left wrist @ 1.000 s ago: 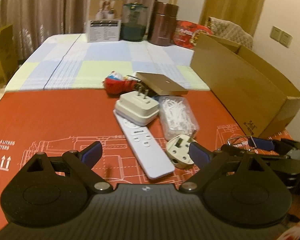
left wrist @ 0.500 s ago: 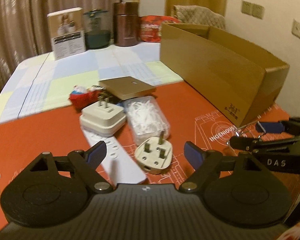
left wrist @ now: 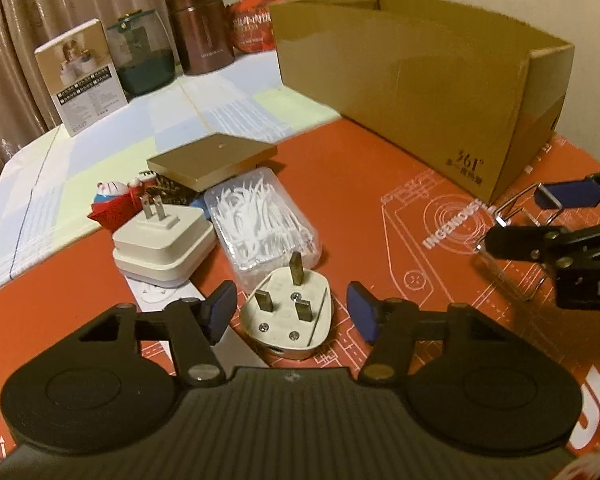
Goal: Organize rigid objects
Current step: 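Grasp the white UK plug with the left tool while the right tool lifts the wire rack, then carry the plug and rack into the cardboard box and open both tools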
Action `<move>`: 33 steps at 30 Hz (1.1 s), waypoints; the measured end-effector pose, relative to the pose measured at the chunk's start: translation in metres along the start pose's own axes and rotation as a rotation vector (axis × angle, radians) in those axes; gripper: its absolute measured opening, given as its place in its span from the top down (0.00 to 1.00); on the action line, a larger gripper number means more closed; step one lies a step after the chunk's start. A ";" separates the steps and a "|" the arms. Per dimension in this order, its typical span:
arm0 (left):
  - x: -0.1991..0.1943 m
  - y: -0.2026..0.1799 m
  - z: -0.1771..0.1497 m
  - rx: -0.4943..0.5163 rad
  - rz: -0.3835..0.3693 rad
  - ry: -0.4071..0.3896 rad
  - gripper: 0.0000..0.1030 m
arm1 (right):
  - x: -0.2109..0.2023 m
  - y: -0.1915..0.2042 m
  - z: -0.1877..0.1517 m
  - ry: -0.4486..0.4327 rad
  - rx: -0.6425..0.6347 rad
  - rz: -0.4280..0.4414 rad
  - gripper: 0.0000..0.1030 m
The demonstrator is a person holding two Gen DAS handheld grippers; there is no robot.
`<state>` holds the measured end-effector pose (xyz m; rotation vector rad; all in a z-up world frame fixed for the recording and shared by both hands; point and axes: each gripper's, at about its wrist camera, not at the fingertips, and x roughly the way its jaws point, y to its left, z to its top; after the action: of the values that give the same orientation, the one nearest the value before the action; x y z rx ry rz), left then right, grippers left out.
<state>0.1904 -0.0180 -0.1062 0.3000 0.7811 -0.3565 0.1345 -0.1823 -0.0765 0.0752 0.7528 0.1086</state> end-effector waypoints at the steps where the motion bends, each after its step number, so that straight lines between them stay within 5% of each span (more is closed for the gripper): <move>1: 0.002 -0.001 -0.001 0.007 -0.003 0.010 0.45 | 0.000 0.000 0.000 0.001 0.000 0.001 0.37; 5: 0.003 -0.002 -0.002 0.009 -0.002 0.017 0.47 | 0.000 0.000 0.000 0.002 0.003 0.003 0.37; 8: 0.002 0.001 -0.001 -0.028 -0.016 0.028 0.57 | -0.002 0.001 0.001 -0.002 0.002 0.008 0.37; 33: -0.059 0.008 0.017 -0.138 -0.012 -0.022 0.58 | -0.049 0.019 0.021 -0.125 -0.032 0.061 0.37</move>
<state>0.1658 -0.0056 -0.0503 0.1619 0.7823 -0.3148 0.1126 -0.1698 -0.0259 0.0743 0.6244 0.1728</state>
